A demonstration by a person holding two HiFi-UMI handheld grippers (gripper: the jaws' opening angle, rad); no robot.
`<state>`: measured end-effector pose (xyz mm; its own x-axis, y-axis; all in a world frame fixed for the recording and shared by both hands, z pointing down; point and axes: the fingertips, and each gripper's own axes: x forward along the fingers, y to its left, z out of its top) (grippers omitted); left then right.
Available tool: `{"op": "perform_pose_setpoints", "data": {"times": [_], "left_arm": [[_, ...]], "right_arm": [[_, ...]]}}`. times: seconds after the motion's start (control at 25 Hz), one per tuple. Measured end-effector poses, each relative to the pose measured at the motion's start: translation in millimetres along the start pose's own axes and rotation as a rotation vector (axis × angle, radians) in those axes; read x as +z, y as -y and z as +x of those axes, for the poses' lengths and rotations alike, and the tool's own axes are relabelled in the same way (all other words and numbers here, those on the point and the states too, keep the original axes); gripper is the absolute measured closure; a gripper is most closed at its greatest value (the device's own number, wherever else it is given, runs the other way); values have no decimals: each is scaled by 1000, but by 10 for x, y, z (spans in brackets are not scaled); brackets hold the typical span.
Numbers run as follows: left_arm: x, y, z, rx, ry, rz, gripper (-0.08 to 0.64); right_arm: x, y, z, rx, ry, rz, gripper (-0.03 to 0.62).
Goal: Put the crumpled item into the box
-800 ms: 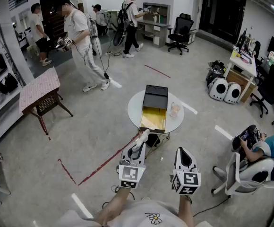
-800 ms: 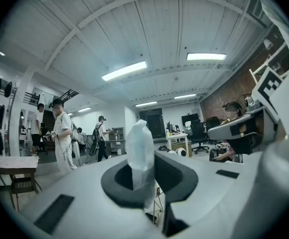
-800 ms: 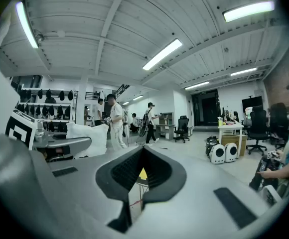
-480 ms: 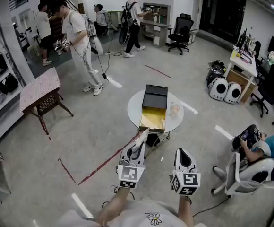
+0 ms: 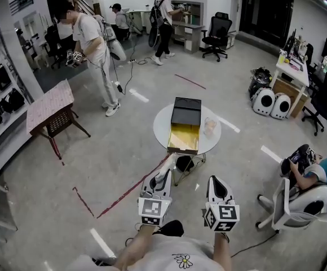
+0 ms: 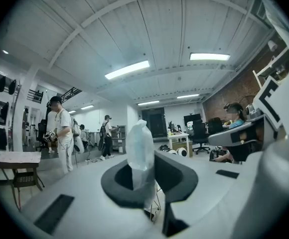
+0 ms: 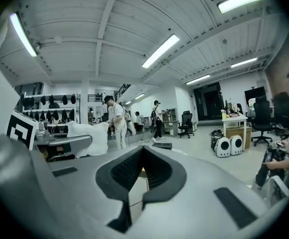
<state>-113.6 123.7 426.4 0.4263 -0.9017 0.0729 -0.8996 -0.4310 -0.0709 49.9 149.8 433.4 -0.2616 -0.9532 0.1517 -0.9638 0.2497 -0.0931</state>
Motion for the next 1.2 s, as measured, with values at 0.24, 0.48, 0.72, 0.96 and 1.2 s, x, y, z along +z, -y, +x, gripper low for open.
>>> {"op": "perform_pose_setpoints", "data": {"times": [0.24,0.48,0.72,0.96,1.2], "left_arm": [[-6,-96,-11,22,-11,-15,520],[18,-15,238,0,11,-13,520],[119,-23,656,-35,27,-24,520],[109,-170,1075,-35,33,-39,520],[159,-534,1683,-7,35,-28,520]], "right_arm": [[-93,-125,17,48,-26,0,590],[-147,-45,76,71,-32,-34,589],[4,210,328,17,-23,-39,589],[98,455,814,-4,-1,-36,589],[271,687,1522,-3,6,-9,589]]}}
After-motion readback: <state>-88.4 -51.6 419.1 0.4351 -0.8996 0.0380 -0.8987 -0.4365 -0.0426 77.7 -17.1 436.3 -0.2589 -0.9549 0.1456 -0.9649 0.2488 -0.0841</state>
